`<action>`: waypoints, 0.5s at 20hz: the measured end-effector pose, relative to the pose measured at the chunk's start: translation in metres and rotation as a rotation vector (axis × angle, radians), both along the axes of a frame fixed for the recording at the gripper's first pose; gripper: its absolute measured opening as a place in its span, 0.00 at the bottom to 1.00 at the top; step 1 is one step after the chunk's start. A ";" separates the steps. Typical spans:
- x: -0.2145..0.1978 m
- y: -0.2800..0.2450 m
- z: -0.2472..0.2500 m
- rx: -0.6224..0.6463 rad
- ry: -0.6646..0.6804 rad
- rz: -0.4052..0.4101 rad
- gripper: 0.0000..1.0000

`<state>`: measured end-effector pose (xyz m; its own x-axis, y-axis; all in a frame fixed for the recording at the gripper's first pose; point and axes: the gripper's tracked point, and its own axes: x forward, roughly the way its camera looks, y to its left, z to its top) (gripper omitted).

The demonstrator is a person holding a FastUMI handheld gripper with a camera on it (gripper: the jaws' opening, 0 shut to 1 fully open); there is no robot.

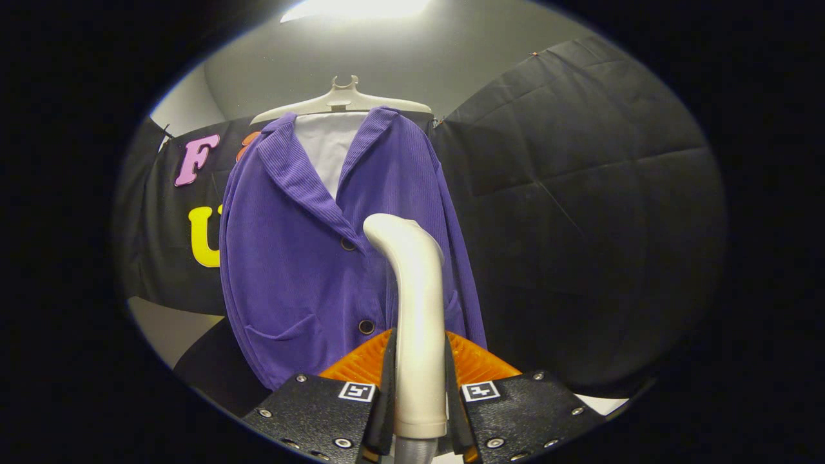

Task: Iron the clothes twice with a garment steamer, once on the left side and once on the right side.

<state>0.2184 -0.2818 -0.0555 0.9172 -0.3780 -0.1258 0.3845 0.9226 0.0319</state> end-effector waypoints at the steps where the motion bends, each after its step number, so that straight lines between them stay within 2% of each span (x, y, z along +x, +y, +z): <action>1: -0.006 0.000 -0.007 0.004 0.008 0.000 0.34; 10: -0.028 0.002 -0.062 0.043 0.099 -0.013 0.34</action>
